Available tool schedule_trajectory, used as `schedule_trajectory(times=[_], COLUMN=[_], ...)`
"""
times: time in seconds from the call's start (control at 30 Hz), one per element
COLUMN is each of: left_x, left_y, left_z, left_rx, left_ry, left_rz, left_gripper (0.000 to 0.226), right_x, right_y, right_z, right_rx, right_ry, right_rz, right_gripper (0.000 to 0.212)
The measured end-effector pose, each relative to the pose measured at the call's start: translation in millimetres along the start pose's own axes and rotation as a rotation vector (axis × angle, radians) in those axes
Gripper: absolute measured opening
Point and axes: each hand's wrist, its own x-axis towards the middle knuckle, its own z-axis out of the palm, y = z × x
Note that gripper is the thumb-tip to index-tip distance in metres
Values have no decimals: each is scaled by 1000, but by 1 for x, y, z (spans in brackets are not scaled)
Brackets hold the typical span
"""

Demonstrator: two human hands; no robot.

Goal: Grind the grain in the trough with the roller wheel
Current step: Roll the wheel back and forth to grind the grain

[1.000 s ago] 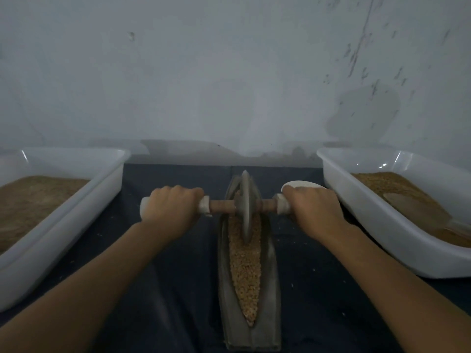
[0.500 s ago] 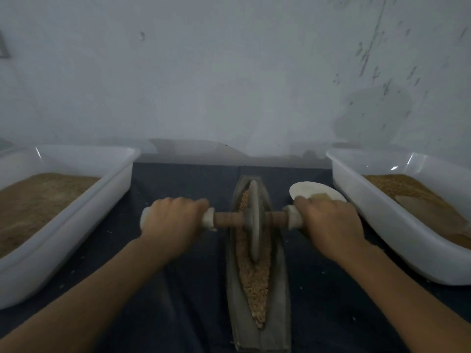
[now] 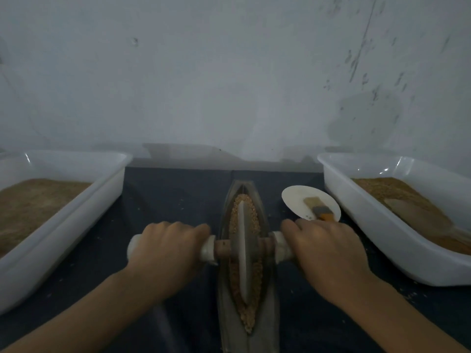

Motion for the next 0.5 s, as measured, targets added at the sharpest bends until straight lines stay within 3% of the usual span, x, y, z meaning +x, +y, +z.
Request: schedule_trajectory(times=[0.1,0.27,0.43,0.5], left_x=[25,66,34,14], left_y=[0,-6,1,4], left_z=[7,13,-7,-16], left_rx=[3,39,43,59], left_ry=[8,-20,-46,16], left_rz=[-86,-139,-48,41], left_gripper=[21,24,26,32], right_x=[23,61,17,-8], right_y=[11,33,22,16], right_z=[22,51,32,21], right_rx=[-26,-14,41,80], right_ry=[-46,-104,-54,-18], right_rz=[10,19,44,39], right_gripper=[31,18,40,50])
